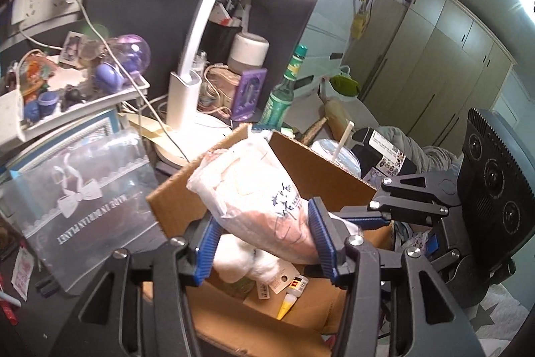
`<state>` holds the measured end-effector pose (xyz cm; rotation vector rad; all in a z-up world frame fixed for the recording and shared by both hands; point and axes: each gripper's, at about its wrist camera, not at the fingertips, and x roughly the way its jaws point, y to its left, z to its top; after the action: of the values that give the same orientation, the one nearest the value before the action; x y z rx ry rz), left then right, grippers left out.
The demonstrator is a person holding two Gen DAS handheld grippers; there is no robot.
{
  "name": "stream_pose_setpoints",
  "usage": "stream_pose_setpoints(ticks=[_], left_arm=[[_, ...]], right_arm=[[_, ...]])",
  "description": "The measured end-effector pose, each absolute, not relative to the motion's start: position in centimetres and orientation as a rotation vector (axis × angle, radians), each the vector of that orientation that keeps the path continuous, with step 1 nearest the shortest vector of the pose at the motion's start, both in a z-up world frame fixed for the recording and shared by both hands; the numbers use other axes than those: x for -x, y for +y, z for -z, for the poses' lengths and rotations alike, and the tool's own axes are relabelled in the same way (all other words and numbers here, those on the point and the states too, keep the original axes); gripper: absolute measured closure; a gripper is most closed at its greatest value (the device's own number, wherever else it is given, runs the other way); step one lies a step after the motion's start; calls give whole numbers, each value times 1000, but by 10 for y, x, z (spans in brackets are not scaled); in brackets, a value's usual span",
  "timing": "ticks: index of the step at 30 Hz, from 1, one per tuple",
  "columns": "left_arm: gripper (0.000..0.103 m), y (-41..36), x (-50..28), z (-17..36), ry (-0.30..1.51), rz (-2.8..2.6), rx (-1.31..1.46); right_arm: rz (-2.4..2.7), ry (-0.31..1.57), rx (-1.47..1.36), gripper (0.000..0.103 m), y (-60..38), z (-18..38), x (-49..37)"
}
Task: Organize objects
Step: 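Carry the wrapped item into the cardboard box and open the right tool, then withdraw the right tool from the box toward the purple hair tie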
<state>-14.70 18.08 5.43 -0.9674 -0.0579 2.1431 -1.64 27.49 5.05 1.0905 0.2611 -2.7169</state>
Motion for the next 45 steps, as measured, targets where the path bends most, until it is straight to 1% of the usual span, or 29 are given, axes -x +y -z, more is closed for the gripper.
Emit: stream_pose_setpoints(ticks=[1, 2, 3, 5, 6, 10, 12, 13, 19, 22, 27, 31, 34, 38, 41, 45], left_arm=[[52, 184, 148, -53, -48, -2139, 978], [46, 185, 148, -53, -37, -2137, 984], [39, 187, 147, -53, -26, -2135, 989], [32, 189, 145, -52, 3, -2138, 995], [31, 189, 144, -51, 16, -2141, 996], [29, 183, 142, -51, 22, -2155, 1000], [23, 180, 142, -52, 23, -2164, 998], [22, 178, 141, -53, 25, -2171, 996], [21, 170, 134, -57, 53, -2192, 978], [18, 160, 127, -59, 56, -2203, 960], [18, 138, 117, -63, 53, -2228, 931], [17, 103, 105, -68, 26, -2273, 897], [12, 74, 94, -71, 6, -2327, 875], [12, 32, 81, -68, -19, -2404, 872], [12, 0, 72, -58, -40, -2467, 886], [12, -33, 64, -39, -86, -2516, 881]], right_arm=[[2718, 261, -1100, 72, 277, -50, 16], [2720, 264, -1107, 68, 279, -49, 15], [2726, 271, -1115, 61, 281, -48, 14], [2739, 281, -1120, 49, 283, -47, 13], [2747, 285, -1118, 46, 284, -48, 12], [2761, 286, -1108, 45, 289, -51, 13], [2765, 292, -1104, 45, 289, -52, 14], [2766, 293, -1103, 45, 289, -53, 14], [2754, 305, -1112, 45, 282, -52, 17], [2756, 311, -1113, 45, 277, -53, 19], [2768, 334, -1084, 45, 259, -61, 21], [2751, 370, -1029, 45, 232, -69, 22], [2694, 394, -984, 45, 200, -71, 25], [2598, 417, -942, 45, 158, -66, 30], [2496, 406, -933, 45, 122, -53, 36], [2355, 364, -1000, 45, 83, -15, 55]])
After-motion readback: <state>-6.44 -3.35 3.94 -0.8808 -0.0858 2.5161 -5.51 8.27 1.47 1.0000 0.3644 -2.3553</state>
